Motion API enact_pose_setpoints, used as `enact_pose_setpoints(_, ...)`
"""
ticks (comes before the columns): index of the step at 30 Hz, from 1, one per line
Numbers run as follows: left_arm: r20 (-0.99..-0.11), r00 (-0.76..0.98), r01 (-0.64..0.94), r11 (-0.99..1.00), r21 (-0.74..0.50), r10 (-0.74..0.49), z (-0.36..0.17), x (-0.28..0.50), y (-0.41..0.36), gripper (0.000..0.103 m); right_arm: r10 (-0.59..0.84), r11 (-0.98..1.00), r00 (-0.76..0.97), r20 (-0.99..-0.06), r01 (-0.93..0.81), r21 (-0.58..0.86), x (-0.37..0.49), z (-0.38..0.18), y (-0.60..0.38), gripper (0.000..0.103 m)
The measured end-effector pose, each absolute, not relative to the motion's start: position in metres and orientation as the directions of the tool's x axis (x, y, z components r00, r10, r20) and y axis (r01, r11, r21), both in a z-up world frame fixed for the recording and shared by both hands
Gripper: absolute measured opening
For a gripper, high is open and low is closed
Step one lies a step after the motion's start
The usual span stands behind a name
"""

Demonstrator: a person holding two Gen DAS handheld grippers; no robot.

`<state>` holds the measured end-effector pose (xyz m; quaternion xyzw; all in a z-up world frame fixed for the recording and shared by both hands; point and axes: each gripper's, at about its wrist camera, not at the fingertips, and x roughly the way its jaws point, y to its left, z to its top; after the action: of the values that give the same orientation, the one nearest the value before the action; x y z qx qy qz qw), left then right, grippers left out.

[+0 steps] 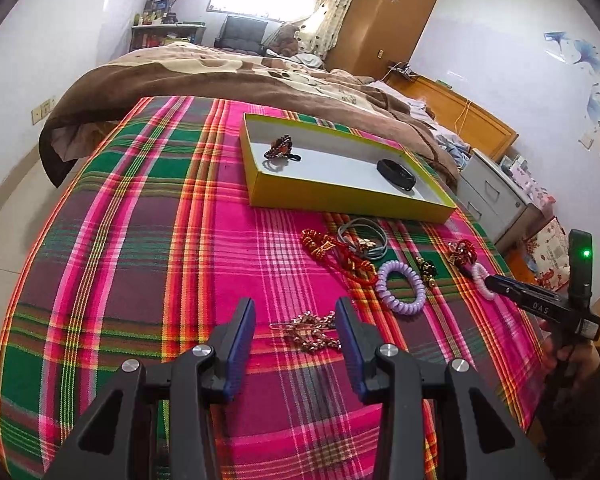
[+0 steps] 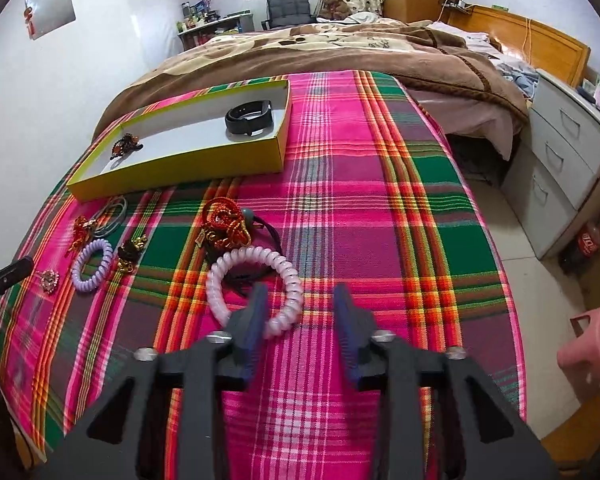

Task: Organize jewelry
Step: 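Grasp the pale pink coil hair tie with right gripper while left gripper nears silver clip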

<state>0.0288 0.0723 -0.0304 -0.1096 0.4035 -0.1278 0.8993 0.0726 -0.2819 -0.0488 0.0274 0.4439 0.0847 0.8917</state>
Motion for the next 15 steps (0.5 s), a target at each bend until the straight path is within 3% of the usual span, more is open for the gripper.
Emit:
enact_pose_setpoints(5,-0.701,0.630,0.171,0.940,-0.294,-0.334,-0.034,0.033,0.068,0.041,0.172,0.985,0.587,-0.791,-0.121,0.125,0.073,-0.049,-0.284,0.010)
enact_pose_setpoints(15,-0.718,0.588,0.238,0.928,-0.288,-0.373,-0.040,0.032,0.052,0.041,0.189,0.982,0.622,-0.760,-0.098,0.164,0.065,-0.039,-0.290,0.009)
